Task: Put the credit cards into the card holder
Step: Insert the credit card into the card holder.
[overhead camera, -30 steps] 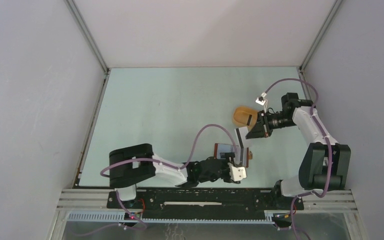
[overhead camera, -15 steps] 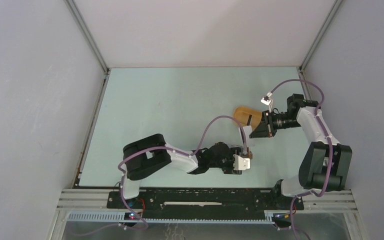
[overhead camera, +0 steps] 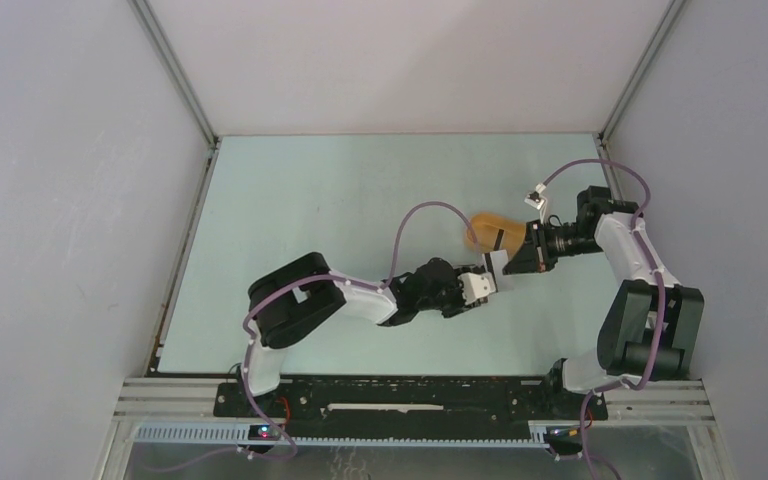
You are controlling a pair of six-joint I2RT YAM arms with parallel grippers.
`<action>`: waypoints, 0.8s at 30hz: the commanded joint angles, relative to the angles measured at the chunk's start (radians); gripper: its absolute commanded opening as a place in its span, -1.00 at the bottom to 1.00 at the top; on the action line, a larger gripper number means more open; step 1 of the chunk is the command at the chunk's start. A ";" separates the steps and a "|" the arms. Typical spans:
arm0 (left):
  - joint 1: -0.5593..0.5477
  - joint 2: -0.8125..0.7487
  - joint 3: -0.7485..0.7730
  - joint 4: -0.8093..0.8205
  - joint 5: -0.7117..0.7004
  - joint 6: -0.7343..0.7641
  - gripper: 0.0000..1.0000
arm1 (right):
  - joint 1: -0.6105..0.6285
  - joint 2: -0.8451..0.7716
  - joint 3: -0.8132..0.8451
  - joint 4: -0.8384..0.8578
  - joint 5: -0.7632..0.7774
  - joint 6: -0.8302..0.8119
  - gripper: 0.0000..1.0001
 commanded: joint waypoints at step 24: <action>0.259 -0.612 -0.687 0.528 -0.113 -0.660 0.89 | 0.387 0.103 0.082 0.466 0.647 0.130 -1.00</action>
